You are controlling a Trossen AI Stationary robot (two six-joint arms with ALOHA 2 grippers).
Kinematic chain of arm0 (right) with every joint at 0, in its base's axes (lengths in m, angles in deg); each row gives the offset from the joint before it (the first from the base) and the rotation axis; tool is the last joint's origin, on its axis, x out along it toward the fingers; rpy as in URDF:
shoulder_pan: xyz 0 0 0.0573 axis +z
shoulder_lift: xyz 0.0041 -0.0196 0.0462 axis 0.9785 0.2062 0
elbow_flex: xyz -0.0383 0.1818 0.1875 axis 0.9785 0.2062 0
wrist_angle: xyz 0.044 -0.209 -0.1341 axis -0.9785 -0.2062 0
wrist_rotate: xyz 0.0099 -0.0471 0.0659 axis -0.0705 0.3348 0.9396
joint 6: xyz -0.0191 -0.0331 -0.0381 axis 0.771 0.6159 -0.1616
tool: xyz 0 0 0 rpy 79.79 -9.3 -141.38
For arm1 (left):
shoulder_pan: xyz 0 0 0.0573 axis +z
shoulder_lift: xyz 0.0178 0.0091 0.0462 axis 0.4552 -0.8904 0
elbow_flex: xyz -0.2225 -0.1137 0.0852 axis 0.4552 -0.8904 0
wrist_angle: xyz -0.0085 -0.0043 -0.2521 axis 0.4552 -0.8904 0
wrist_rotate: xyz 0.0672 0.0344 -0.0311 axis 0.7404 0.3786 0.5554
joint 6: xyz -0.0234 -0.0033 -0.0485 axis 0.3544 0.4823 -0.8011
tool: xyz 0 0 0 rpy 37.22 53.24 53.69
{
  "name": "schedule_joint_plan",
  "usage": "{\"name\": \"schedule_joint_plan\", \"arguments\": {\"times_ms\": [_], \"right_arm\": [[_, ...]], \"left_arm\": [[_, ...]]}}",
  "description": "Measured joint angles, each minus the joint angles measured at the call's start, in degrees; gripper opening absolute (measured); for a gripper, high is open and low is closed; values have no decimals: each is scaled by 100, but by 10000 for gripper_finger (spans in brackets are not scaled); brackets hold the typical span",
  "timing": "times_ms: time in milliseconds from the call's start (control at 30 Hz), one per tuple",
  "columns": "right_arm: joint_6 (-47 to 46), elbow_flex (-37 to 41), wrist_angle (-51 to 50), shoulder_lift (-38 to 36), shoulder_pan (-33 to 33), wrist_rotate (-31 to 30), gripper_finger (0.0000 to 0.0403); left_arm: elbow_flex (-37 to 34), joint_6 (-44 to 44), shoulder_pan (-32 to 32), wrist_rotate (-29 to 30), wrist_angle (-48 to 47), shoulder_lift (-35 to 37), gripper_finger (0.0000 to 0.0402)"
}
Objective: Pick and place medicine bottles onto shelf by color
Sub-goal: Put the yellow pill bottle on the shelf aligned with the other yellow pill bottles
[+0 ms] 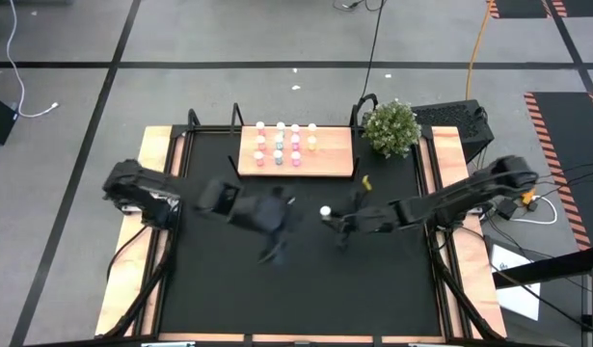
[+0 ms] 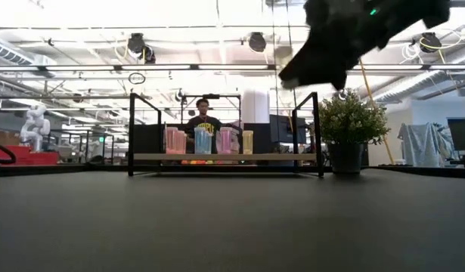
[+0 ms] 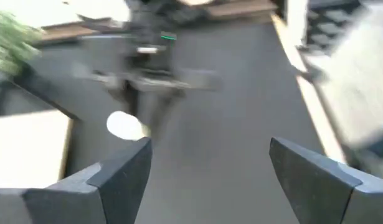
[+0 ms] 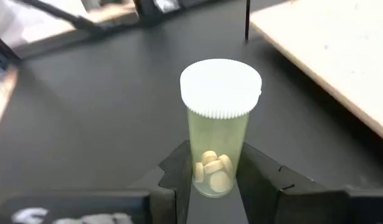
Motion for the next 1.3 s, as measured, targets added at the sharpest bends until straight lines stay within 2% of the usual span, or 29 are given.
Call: {"name": "schedule_joint_plan", "arguments": {"times_ms": [233, 367, 467, 700, 833, 1300], "right_arm": [[359, 245, -885, -1022, 2, -28, 100], [529, 244, -1626, -1322, 2, 5, 100], [553, 241, -1953, -1573, 0, 133, 100], [812, 241, -2384, -1868, -86, 323, 100], [856, 240, -2404, -1836, -331, 804, 100], [789, 238, -2461, -1827, -782, 1344, 100]], "left_arm": [[-15, 460, 1104, -607, 2098, -1180, 326], [-29, 467, 1371, -690, 2533, -1595, 324], [-26, 340, 1497, -757, 2582, -1673, 309], [-14, -250, 1569, -914, 2672, -1796, 240], [-10, -244, 1555, -908, 2775, -1921, 217], [-17, 56, 1737, -895, 2732, -2044, 213]]}}
